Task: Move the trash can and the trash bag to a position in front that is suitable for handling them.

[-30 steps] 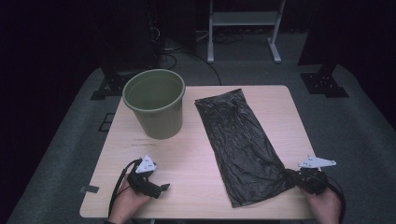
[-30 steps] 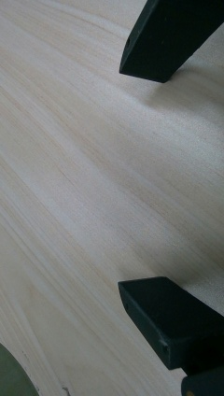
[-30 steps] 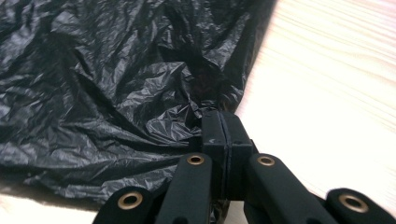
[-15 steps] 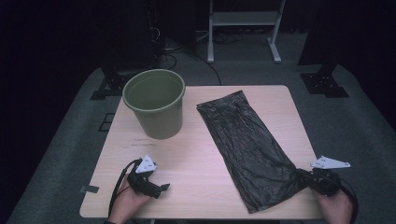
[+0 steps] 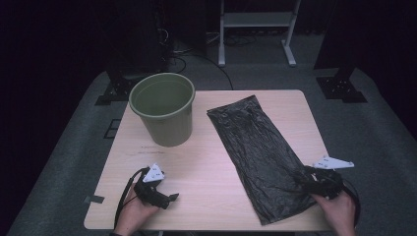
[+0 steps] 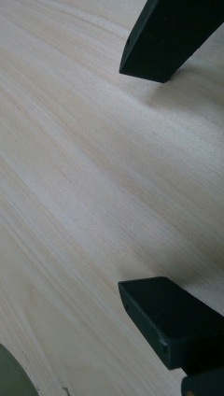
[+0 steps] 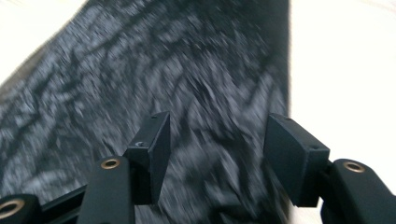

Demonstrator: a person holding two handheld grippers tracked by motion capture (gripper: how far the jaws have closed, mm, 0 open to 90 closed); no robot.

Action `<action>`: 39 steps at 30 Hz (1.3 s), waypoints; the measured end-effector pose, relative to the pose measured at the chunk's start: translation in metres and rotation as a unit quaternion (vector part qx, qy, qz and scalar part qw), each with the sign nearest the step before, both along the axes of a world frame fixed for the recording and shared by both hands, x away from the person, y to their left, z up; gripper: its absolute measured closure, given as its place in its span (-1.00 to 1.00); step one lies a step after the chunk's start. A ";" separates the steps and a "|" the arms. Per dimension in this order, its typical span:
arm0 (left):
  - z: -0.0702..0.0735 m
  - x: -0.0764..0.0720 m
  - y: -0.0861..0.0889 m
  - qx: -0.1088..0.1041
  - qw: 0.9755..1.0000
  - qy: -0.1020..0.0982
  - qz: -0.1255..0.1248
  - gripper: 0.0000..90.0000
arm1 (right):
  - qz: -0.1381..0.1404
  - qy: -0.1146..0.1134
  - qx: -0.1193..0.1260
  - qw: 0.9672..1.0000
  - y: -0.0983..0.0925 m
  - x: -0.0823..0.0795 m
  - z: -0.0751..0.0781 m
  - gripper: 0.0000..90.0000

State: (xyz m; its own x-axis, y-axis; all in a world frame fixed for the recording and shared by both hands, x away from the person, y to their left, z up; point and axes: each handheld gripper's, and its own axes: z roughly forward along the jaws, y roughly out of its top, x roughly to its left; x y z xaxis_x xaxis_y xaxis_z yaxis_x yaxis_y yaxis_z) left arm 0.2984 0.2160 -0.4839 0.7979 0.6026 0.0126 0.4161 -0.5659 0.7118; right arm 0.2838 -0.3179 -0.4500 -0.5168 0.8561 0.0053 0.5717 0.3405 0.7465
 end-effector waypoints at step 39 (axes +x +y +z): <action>0.000 0.000 0.000 0.000 1.000 0.000 0.000 -1.00 | 0.034 0.037 -0.032 0.998 0.047 0.054 -0.017 1.00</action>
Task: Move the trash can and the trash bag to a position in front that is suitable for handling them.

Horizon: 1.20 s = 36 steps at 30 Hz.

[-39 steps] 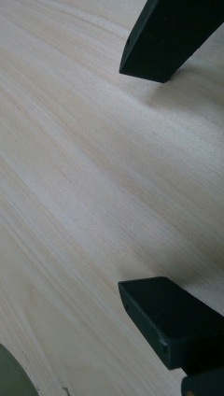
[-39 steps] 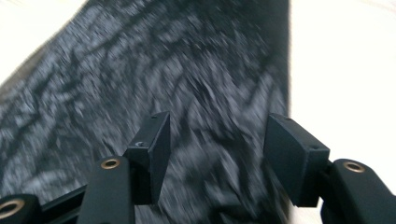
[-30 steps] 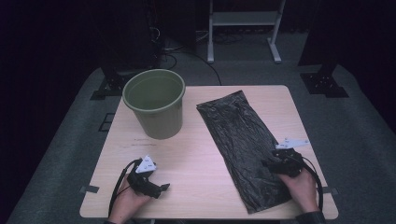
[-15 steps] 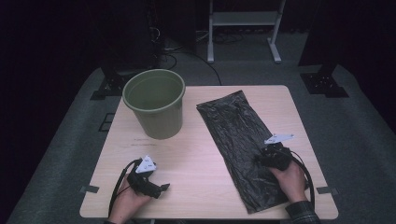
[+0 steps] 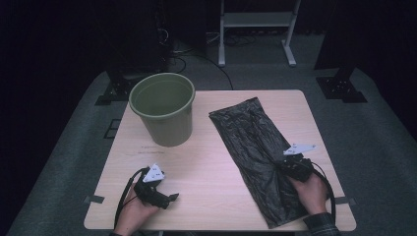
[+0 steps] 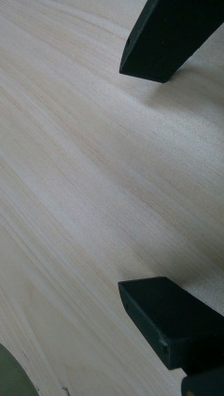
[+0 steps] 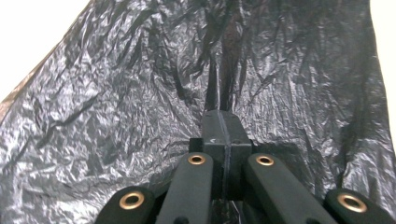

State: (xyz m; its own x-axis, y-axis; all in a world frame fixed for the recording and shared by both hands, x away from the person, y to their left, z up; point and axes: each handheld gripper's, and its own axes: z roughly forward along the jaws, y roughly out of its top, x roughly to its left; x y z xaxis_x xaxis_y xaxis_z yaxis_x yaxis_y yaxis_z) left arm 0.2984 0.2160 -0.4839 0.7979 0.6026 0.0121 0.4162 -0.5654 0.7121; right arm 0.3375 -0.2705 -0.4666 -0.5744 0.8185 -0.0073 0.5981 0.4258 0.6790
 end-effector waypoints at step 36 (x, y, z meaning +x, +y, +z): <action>0.000 0.001 0.000 0.001 1.000 0.000 0.004 -1.00 | -0.019 -0.008 0.012 1.000 -0.007 -0.002 -0.019 -0.99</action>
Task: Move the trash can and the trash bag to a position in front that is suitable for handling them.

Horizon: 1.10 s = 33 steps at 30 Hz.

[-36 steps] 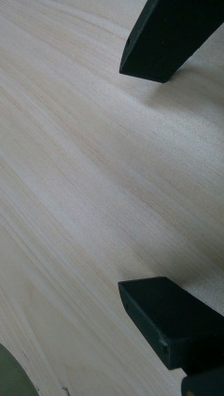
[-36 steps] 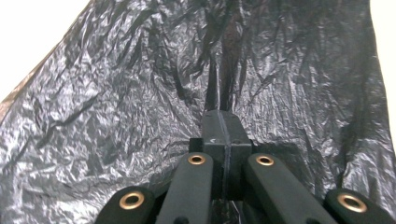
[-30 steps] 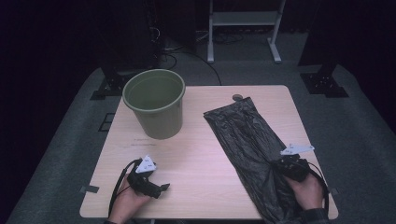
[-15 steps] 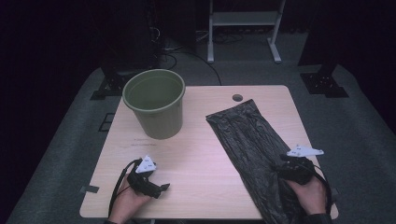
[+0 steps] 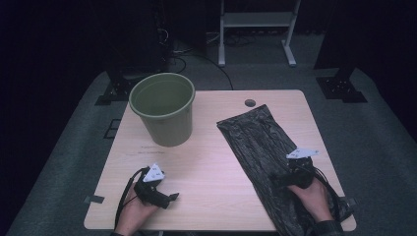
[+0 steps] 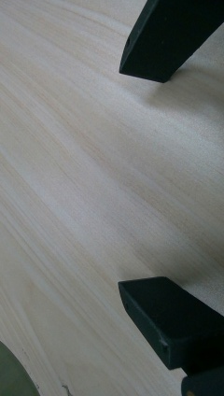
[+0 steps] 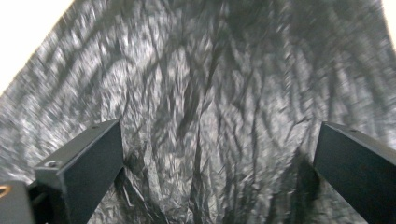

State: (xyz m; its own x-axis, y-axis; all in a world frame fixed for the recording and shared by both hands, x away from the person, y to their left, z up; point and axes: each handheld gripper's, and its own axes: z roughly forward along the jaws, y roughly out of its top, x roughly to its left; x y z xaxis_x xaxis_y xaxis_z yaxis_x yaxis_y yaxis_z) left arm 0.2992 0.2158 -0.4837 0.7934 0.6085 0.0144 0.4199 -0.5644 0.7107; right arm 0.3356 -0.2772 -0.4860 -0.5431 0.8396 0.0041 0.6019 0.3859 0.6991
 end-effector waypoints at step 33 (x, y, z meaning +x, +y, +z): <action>0.033 0.005 0.004 -0.033 0.999 -0.007 0.031 -1.00 | 0.000 -0.006 0.007 1.000 0.000 0.000 -0.002 -0.99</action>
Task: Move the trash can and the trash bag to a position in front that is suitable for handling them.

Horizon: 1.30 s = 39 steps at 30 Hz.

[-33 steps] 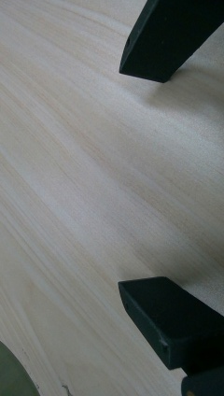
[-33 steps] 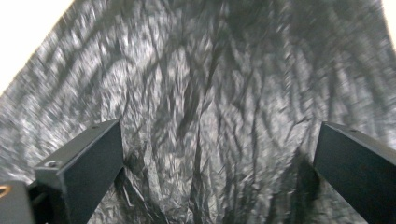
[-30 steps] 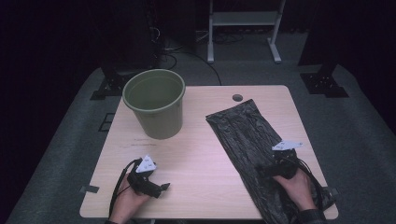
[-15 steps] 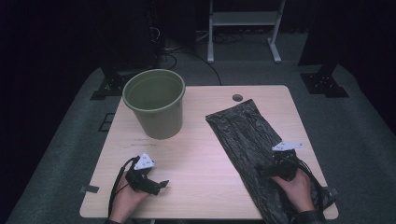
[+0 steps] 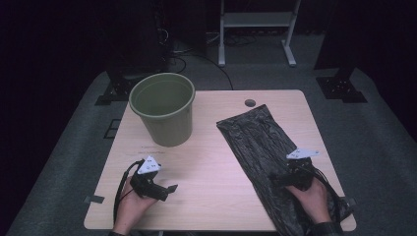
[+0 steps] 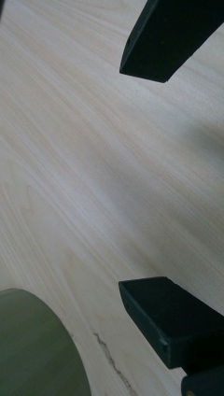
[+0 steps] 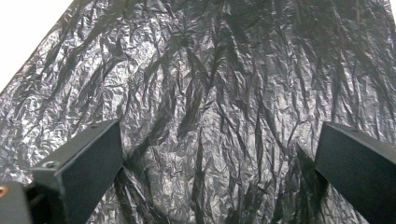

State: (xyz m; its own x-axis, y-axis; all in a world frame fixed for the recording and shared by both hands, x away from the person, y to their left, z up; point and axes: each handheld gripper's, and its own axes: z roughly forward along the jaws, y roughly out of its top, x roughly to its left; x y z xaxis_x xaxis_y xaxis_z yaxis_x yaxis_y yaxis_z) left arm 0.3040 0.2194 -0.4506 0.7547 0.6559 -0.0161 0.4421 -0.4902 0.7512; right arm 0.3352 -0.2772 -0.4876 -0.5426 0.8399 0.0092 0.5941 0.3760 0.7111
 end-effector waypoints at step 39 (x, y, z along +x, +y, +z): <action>0.075 0.018 0.019 -0.024 1.000 -0.006 0.019 -1.00 | -0.001 0.000 0.000 1.000 0.000 0.000 0.000 -0.99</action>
